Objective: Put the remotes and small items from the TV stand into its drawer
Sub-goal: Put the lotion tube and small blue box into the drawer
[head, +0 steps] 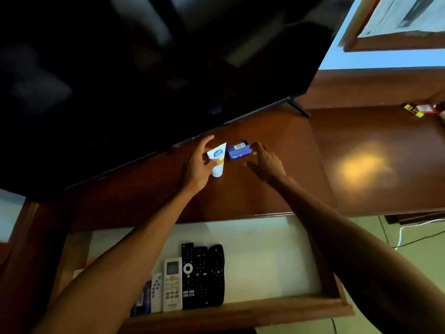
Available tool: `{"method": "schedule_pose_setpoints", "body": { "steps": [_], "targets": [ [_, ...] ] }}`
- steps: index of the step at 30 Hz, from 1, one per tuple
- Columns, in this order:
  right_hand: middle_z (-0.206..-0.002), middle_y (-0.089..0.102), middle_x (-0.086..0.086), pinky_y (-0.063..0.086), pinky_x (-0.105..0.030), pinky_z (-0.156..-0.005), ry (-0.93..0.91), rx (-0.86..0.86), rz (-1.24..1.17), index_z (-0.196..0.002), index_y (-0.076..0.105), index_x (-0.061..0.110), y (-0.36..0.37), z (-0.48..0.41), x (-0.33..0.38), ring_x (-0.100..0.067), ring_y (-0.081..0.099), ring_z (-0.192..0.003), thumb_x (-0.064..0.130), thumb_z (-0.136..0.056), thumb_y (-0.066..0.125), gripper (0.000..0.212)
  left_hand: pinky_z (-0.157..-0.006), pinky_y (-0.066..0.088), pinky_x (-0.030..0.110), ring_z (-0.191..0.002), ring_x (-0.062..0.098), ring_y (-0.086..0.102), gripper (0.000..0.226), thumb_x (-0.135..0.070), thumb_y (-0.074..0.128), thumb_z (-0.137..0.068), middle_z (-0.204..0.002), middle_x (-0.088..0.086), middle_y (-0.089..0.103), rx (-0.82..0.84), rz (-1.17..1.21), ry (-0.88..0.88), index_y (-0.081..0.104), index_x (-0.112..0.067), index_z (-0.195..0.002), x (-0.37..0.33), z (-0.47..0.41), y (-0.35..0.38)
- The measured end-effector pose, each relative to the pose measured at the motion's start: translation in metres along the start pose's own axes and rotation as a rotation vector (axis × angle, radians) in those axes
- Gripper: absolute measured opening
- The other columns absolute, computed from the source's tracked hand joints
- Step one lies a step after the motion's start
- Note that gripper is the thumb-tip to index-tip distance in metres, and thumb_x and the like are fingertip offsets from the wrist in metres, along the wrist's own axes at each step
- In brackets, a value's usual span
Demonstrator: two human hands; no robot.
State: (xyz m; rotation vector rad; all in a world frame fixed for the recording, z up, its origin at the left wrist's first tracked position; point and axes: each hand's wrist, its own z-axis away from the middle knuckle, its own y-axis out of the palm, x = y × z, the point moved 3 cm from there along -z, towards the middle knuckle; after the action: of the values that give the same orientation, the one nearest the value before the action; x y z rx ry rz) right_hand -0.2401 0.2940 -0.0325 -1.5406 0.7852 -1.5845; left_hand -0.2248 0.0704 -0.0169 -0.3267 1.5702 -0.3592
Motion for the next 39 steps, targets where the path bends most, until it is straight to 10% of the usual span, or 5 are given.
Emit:
{"method": "schedule_pose_setpoints", "body": {
  "steps": [8, 13, 28, 39],
  "targets": [
    [-0.163, 0.01, -0.015, 0.02, -0.054, -0.119, -0.105, 0.226, 0.413, -0.155, 0.014, 0.021, 0.029, -0.065, 0.018, -0.037, 0.009, -0.149, 0.018, -0.085, 0.071, 0.09, -0.082, 0.059, 0.029, -0.11, 0.018, 0.064, 0.067, -0.001, 0.071, -0.082, -0.127, 0.01, 0.062, 0.09, 0.087, -0.008, 0.045, -0.024, -0.14, 0.005, -0.021, -0.036],
    [-0.144, 0.047, -0.011, 0.032, -0.048, -0.111, -0.142, 0.273, 0.496, -0.147, 0.034, 0.022, 0.032, -0.071, 0.013, -0.032, 0.04, -0.134, 0.029, -0.085, 0.07, 0.072, -0.08, 0.059, 0.022, -0.113, 0.017, 0.062, 0.067, -0.002, 0.07, -0.084, -0.131, 0.008, 0.06, 0.098, 0.074, -0.013, 0.044, -0.023, -0.142, 0.005, -0.022, -0.048],
    [-0.112, 0.068, 0.004, 0.042, -0.022, -0.058, -0.133, 0.044, -0.02, -0.125, 0.057, 0.028, -0.005, 0.122, 0.005, -0.015, 0.064, -0.083, 0.054, -0.068, 0.079, 0.067, -0.067, 0.057, 0.023, -0.086, 0.01, 0.066, 0.049, 0.005, 0.066, -0.085, -0.103, 0.006, 0.068, 0.021, 0.159, -0.123, 0.055, -0.015, -0.128, 0.006, 0.1, -0.021],
    [-0.112, 0.072, 0.0, 0.037, -0.026, -0.068, -0.038, 0.27, 0.023, -0.12, 0.059, 0.028, 0.05, 0.261, -0.049, -0.023, 0.067, -0.092, 0.055, -0.071, 0.077, 0.059, -0.066, 0.059, 0.036, -0.081, 0.023, 0.067, 0.049, -0.003, 0.072, -0.082, -0.099, 0.013, 0.072, 0.244, 0.055, -0.305, 0.061, -0.028, -0.122, 0.053, 0.211, 0.045]
  ]
}}
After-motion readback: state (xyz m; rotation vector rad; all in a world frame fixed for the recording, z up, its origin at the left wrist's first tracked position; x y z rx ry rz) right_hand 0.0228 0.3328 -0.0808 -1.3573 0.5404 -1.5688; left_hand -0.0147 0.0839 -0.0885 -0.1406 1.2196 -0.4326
